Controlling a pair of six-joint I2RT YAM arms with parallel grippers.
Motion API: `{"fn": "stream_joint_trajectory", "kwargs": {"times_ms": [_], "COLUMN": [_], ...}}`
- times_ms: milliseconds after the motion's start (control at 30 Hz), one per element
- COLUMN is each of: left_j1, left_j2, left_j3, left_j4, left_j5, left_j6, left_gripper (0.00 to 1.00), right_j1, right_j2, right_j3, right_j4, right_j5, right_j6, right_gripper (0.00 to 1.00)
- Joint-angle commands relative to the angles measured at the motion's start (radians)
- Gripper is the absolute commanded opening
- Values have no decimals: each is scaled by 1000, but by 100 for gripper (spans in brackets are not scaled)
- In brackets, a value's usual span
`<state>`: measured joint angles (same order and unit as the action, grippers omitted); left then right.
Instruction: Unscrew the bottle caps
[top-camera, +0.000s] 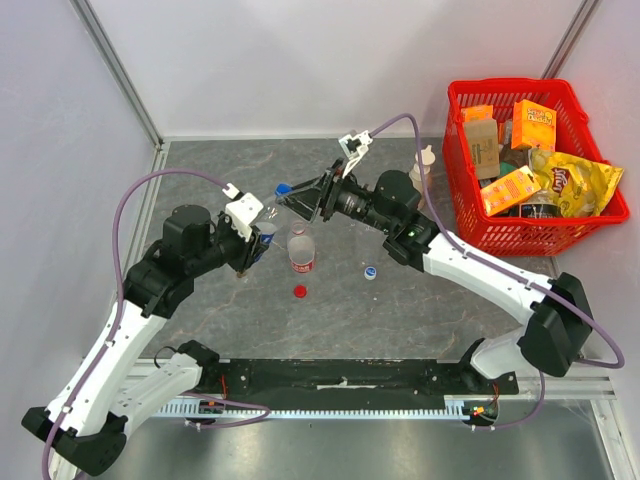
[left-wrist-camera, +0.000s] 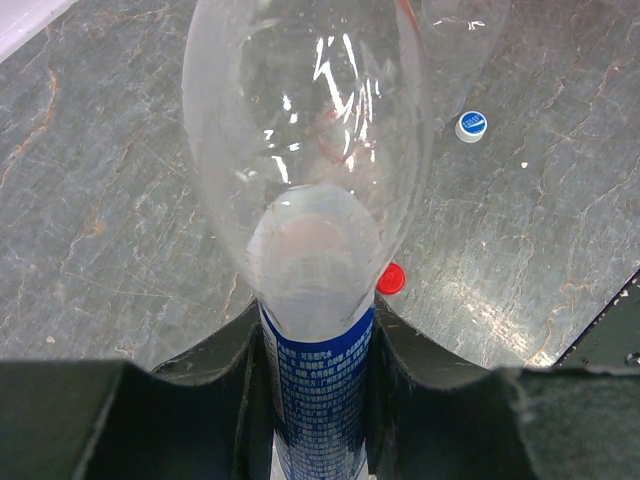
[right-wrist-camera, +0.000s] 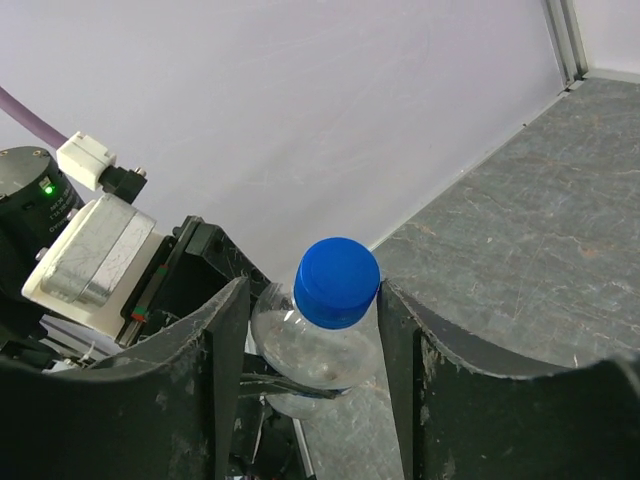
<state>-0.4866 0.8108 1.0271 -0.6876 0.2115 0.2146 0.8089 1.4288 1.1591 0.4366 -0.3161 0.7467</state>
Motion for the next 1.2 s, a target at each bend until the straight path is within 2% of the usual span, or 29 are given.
{"fn": "stream_joint_trajectory", "kwargs": {"times_ms": [0,100,167,433,533,700,767,833,1167], "left_j1": [-3,-3,-4,-10,-12,-12,-14,-15,-18], "left_j2": [-13,-21,-24,-22,-24,-21,-22,-25,-47], "left_j3": [-2,-12,-15,-21,-21,-24,-27,-30,-9], "left_j4": [10,10,10,10,10,8,8,8,5], "left_j5": [9,14,19,38,40,45,46,48,112], "left_j6": [20,20,20,16,16,14,14,14,8], "left_gripper": [24,24,24,24,24,24,24,24,24], "right_j1": [0,1,3,-4,-4,-4,-5,-7,-8], "right_j2": [33,42,45,53,64,65,64,62,24], "right_j3": [65,73,71,62,68,60,56,50,4], "right_j4": [37,40,44,67,73,83,86,88,140], "right_j5": [11,8,9,29,14,11,21,22,-46], "right_j6": [22,36,46,88,97,118,123,123,85], "right_gripper": [59,50,49,52,49,23,8,1,0]}}
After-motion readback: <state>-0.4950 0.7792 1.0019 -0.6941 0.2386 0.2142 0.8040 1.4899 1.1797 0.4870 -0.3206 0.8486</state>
